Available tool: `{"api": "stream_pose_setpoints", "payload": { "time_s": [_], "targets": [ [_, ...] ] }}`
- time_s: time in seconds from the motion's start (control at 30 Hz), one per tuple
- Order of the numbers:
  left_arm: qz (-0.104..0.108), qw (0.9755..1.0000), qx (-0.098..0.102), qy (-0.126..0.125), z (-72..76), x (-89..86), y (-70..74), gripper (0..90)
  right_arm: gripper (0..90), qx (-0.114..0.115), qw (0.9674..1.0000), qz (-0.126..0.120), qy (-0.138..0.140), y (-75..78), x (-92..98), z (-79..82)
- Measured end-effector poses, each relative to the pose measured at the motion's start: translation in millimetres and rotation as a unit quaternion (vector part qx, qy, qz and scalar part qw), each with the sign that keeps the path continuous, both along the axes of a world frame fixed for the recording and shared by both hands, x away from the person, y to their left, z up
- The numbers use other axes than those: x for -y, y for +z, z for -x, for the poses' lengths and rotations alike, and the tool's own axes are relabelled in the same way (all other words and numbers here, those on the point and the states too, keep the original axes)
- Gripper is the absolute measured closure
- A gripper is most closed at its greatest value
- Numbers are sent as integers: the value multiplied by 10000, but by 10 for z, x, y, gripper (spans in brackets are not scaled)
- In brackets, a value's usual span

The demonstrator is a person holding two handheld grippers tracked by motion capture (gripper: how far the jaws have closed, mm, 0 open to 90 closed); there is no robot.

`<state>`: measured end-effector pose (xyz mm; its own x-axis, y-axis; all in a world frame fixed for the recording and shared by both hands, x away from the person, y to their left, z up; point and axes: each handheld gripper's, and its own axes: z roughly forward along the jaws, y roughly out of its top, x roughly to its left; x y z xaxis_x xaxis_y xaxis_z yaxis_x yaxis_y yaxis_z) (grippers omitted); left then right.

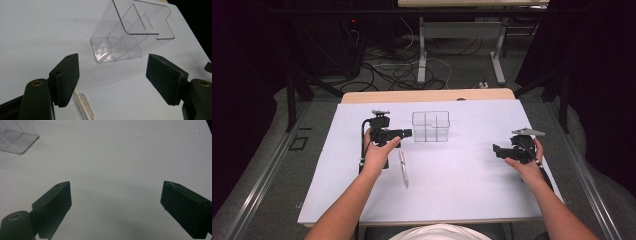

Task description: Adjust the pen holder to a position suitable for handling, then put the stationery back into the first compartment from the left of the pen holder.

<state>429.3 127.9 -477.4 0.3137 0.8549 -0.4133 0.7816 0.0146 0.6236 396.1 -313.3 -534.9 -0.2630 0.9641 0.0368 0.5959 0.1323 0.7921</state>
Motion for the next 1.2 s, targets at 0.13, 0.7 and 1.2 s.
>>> {"api": "stream_pose_setpoints", "payload": {
  "time_s": [0.13, 0.7, 1.2],
  "targets": [
    [-47, 10000, 36, -54, 72, -36, -21, 265, 93, -4, 10000, -28, -18, 3, -6, 4],
    [74, 9993, -376, -3, 396, -170, -176, 286, 96, -33, 10000, -42, 5, -1, -8, -5],
    [-45, 9971, -740, 142, 547, -142, -266, 352, 96, -15, 10000, -89, 6, 12, -10, 5]
  ]
}}
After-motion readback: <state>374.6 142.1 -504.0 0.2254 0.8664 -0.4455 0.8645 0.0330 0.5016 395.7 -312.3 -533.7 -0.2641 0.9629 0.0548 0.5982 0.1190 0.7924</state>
